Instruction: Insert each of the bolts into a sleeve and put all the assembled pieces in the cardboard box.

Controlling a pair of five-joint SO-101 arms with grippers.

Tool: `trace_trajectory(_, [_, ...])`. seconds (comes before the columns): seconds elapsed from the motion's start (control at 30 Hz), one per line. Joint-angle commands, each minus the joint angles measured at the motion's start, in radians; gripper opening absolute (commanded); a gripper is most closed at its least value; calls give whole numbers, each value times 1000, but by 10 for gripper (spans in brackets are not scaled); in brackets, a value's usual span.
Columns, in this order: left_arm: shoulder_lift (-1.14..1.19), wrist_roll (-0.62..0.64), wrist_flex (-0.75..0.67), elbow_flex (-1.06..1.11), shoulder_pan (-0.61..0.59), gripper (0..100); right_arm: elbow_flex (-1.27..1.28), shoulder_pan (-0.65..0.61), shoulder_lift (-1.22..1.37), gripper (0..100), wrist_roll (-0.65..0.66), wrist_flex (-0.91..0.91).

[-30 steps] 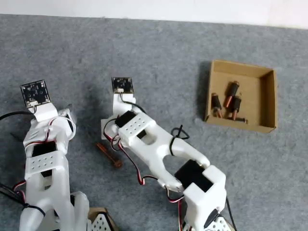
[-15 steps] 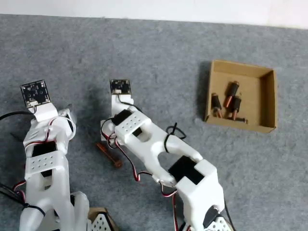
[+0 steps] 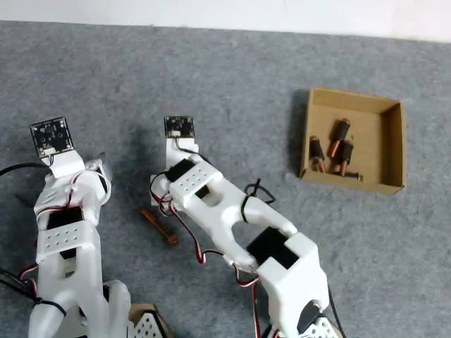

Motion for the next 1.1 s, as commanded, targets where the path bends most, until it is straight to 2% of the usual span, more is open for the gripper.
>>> trace_trajectory(0.0, [2, 8, -17, -12, -7, 196, -27, 31, -8, 5, 2, 8])
trace_trajectory(0.17, [2, 8, -17, -12, -7, 196, -22, 65, -79, 5, 5, 10])
trace_trajectory(0.33, [2, 8, -17, -12, -7, 196, 41, 87, -275, 5, 167, 12])
trace_trajectory(0.43, [2, 8, -17, -12, -7, 196, 105, 113, -395, 5, 186, 8])
trace_trajectory(0.8, [2, 6, -17, -12, 4, 196, 226, 395, -745, 5, 190, 8])
trace_trajectory(0.93, [2, 6, -17, -12, 12, 196, 314, 475, -846, 5, 276, 8])
trace_trajectory(1.07, [4, -35, -17, -12, 38, 196, 473, 549, -937, 5, 293, -56])
